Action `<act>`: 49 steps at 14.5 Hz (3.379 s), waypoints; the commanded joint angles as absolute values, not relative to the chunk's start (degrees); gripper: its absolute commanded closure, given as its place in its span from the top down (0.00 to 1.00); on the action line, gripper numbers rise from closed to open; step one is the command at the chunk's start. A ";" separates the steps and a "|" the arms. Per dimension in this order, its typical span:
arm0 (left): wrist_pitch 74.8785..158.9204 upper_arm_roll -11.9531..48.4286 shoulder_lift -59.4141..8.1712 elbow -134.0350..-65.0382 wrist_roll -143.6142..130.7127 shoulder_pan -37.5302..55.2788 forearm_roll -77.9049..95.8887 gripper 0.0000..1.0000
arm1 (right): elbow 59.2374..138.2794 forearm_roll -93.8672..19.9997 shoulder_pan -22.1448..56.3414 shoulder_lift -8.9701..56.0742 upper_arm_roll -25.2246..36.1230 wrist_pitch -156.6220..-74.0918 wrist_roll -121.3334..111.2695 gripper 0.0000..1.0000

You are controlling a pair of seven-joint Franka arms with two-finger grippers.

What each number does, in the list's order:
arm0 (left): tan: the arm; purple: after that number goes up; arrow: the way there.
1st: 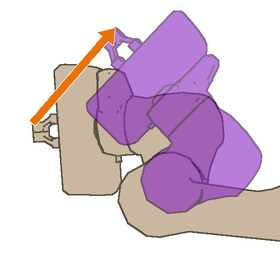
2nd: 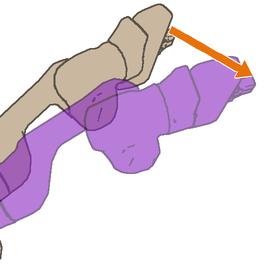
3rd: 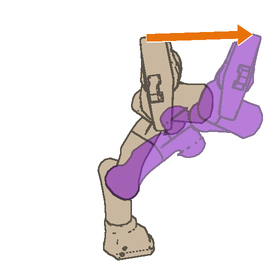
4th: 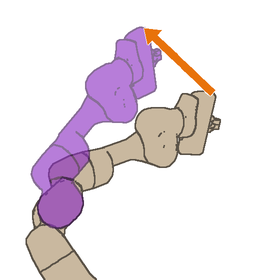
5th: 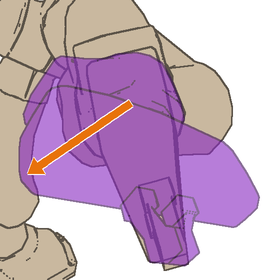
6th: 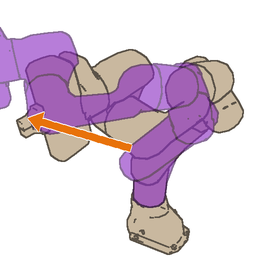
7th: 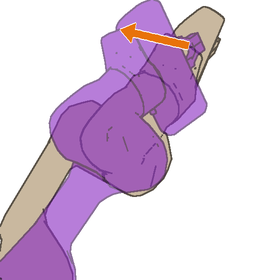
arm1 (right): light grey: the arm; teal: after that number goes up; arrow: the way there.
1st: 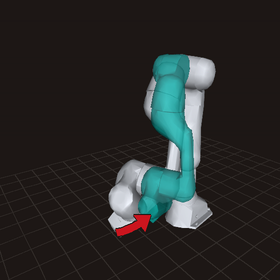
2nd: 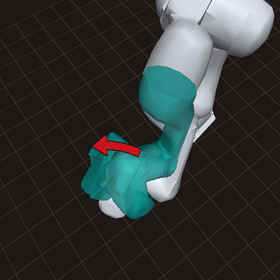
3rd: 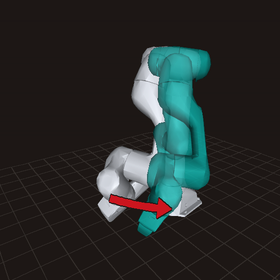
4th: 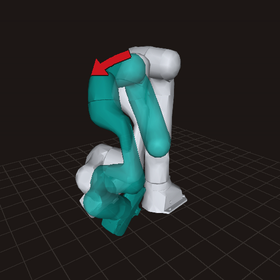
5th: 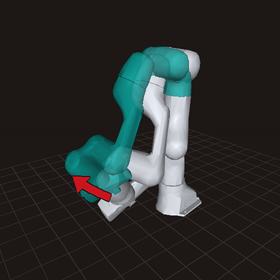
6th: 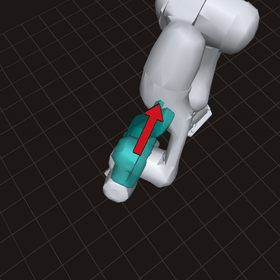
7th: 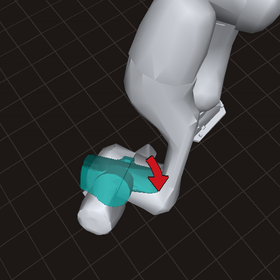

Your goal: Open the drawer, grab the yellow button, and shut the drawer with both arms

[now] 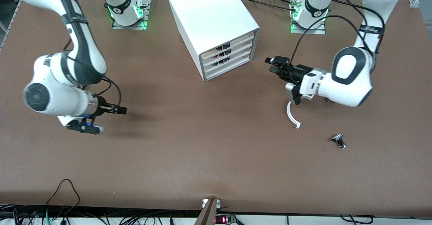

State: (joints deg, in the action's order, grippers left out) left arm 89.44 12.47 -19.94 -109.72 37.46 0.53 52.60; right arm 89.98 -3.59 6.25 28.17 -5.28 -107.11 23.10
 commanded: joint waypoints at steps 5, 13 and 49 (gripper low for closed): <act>90.88 17.75 -21.01 -116.98 45.26 0.88 61.08 0.51 | 84.12 -4.22 11.77 30.76 -5.27 -106.61 40.93 1.00; 94.74 19.15 -20.92 -121.63 51.06 2.63 62.57 0.53 | 76.74 -6.23 16.34 33.22 -5.45 -103.98 53.69 1.00; 99.14 20.21 -31.20 -106.09 55.20 -6.33 50.45 1.00 | 57.13 -9.14 36.11 39.11 -5.36 -115.66 99.66 1.00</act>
